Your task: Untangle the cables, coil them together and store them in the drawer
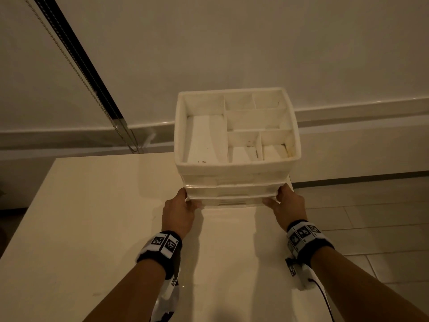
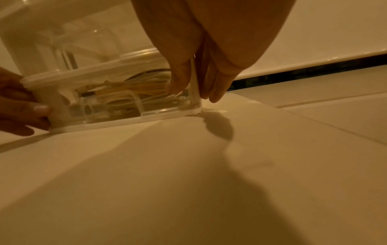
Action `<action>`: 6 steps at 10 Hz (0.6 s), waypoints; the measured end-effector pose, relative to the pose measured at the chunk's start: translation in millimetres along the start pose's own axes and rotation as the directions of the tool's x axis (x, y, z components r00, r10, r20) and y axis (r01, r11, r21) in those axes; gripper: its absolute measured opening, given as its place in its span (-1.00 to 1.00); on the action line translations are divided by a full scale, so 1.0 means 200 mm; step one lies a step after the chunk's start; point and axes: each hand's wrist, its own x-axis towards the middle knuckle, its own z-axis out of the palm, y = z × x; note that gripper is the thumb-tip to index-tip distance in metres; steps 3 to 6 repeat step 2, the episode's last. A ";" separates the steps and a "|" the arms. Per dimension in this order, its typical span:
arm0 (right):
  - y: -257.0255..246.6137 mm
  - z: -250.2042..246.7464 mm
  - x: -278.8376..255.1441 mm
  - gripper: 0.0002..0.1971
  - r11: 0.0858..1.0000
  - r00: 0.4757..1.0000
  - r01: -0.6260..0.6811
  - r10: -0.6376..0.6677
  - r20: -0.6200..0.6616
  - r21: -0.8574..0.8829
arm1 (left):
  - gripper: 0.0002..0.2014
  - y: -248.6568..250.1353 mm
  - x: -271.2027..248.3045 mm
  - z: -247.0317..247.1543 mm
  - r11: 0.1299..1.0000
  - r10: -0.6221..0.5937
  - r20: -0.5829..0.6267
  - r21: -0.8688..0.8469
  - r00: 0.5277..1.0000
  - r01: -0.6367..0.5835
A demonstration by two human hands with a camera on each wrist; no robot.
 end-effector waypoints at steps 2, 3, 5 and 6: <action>0.10 0.06 -0.26 -0.28 1.000 0.998 -0.018 0.018 0.061 0.012 | -0.40 -0.07 -0.09 -0.05 0.976 -0.041 0.151 -0.205 0.988 0.072; 0.10 0.06 -0.26 -0.28 1.000 0.998 -0.018 0.018 0.061 0.012 | -0.40 -0.07 -0.09 -0.05 0.976 -0.041 0.151 -0.205 0.988 0.072; 0.10 0.06 -0.26 -0.28 1.000 0.998 -0.018 0.018 0.061 0.012 | -0.40 -0.07 -0.09 -0.05 0.976 -0.041 0.151 -0.205 0.988 0.072; 0.10 0.06 -0.26 -0.28 1.000 0.998 -0.018 0.018 0.061 0.012 | -0.40 -0.07 -0.09 -0.05 0.976 -0.041 0.151 -0.205 0.988 0.072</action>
